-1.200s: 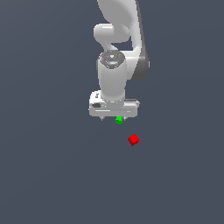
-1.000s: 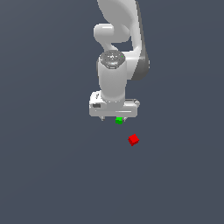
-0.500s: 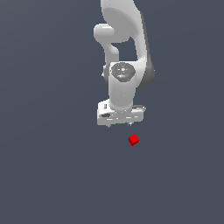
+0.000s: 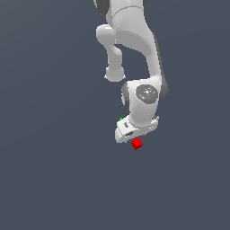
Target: Stack the red cube on top of the green cube.
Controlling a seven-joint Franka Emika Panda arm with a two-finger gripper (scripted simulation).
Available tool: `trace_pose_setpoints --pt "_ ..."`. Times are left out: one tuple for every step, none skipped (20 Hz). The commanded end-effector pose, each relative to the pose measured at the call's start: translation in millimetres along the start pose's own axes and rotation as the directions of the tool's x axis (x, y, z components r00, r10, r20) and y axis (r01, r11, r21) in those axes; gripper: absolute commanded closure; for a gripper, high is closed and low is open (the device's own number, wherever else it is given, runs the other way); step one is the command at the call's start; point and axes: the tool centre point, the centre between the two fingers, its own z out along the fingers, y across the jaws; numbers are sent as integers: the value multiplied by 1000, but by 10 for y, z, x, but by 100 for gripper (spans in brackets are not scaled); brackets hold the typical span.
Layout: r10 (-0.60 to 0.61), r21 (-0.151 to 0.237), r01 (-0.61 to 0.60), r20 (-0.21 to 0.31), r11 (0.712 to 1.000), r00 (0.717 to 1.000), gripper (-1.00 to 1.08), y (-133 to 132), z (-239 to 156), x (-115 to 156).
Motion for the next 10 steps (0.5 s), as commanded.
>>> trace_pose_setpoints --pt "-49 -3 49 -1 999 999 -92 -91 93 58" --pt "-63 -4 63 -1 998 998 -92 -119 120 71" --pt "-74 -5 74 -1 997 997 -92 -141 143 83" --pt "-83 -5 83 -1 997 997 -92 -159 160 91" --pt "-89 -6 89 -1 996 996 -92 -172 173 97" --pt "-93 -6 93 -1 996 996 -92 -180 180 100" --pt "-94 -6 94 -1 996 996 -92 -182 183 101" --pt "-88 -5 88 0 996 996 -92 -177 174 92" --pt "-88 -5 88 0 996 996 -92 -176 178 92" --pt "-88 -5 88 0 996 996 -92 -175 188 91"
